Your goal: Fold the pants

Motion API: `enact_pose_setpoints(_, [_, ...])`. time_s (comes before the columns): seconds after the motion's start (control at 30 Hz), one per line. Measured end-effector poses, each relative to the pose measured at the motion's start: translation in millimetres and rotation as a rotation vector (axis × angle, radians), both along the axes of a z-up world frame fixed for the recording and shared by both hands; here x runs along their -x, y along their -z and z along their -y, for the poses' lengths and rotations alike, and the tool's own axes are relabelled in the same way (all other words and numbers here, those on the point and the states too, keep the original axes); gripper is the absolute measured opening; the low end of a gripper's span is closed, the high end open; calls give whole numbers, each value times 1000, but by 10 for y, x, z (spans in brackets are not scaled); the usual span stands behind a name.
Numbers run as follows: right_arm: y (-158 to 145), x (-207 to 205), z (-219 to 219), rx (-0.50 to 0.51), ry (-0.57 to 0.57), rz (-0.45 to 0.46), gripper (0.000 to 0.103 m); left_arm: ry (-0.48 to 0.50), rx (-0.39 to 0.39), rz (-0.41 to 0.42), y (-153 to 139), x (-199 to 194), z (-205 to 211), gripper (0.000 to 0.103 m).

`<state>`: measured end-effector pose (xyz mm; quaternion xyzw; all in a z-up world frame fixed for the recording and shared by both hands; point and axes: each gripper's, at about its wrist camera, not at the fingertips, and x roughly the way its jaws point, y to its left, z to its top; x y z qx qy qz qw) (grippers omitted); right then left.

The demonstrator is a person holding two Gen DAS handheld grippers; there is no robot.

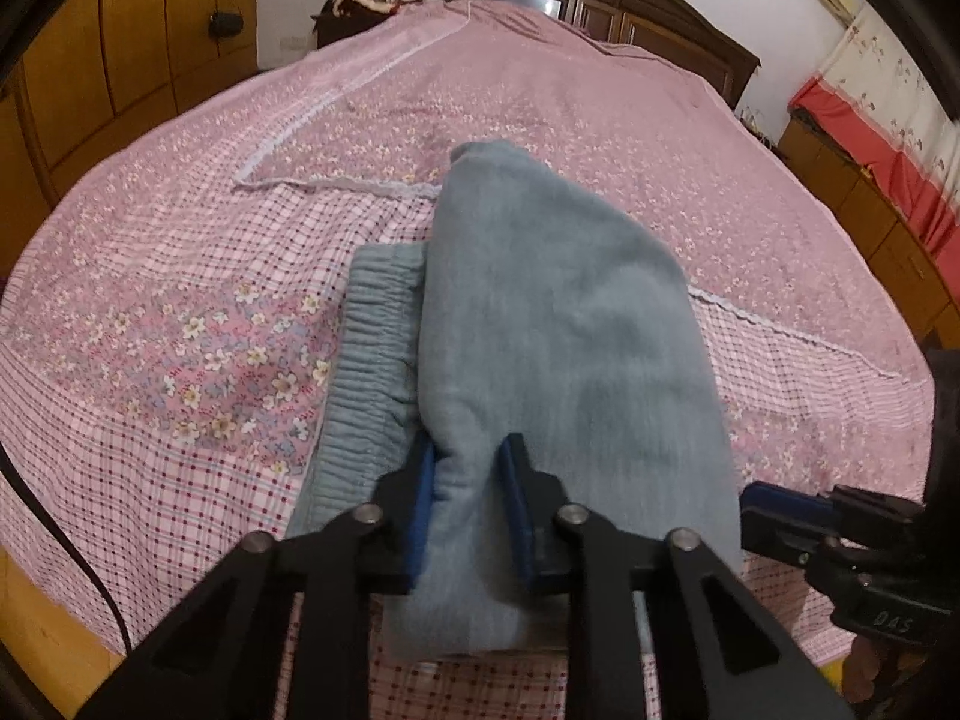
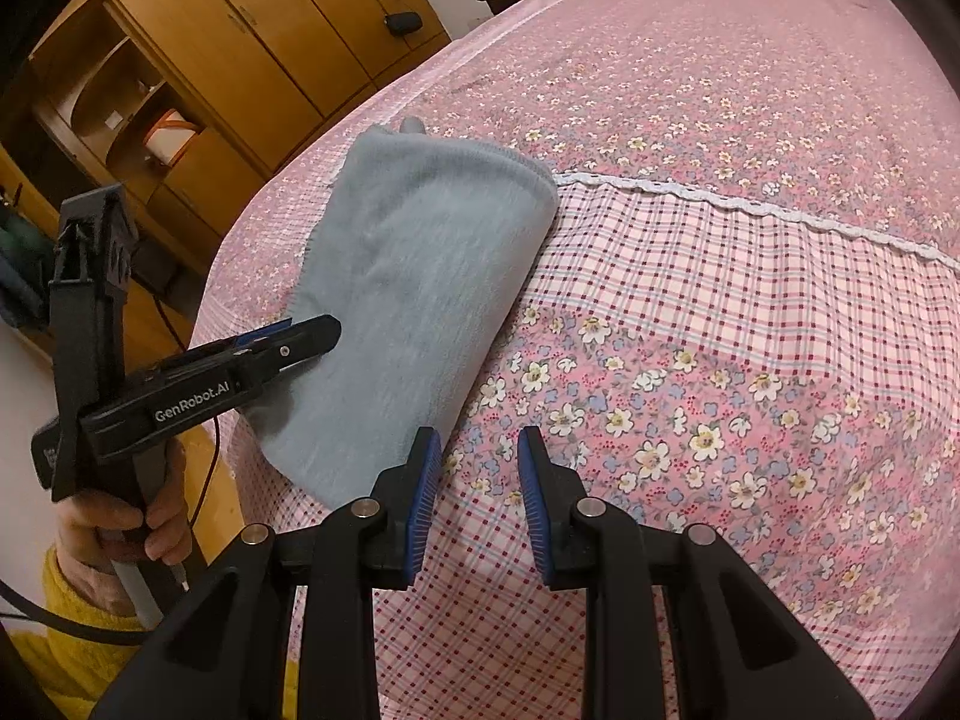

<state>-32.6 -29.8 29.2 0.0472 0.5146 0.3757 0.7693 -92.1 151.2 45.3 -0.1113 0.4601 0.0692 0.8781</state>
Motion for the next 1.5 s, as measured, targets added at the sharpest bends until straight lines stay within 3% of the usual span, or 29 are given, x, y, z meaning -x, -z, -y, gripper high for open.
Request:
enact_pose_setpoints(0.03, [6, -1, 1, 2, 0, 1, 28, -3, -21, 7, -18, 49, 58, 13])
enact_pose_setpoints(0.2, [-1, 6, 26, 7, 3, 9, 28, 26, -144, 59, -166, 196, 286, 9])
enact_pose_setpoints(0.43, [2, 4, 66, 8, 14, 10, 28, 23, -76, 177, -609, 383, 193, 8])
enact_pose_setpoints(0.57, [-15, 19, 63, 10, 5, 17, 28, -1, -69, 190, -748, 392, 67, 8])
enact_pose_setpoints(0.87, [-27, 44, 0, 20, -2, 20, 28, -103, -80, 146, -596, 434, -250, 8])
enact_pose_setpoints(1.0, [-9, 73, -107, 24, -11, 15, 28, -113, -102, 79, -306, 340, -351, 9])
enact_pose_setpoints(1.13, [-9, 107, -185, 32, -28, 21, 28, -139, -59, 54, -83, 309, -460, 9])
enact_pose_setpoints(1.37, [-37, 54, -229, 62, -53, 52, 28, -164, -28, 16, -251, 420, -520, 15])
enact_pose_setpoints(1.5, [-213, -81, -314, 66, -68, 122, 28, -130, -46, 68, -559, 460, -401, 14])
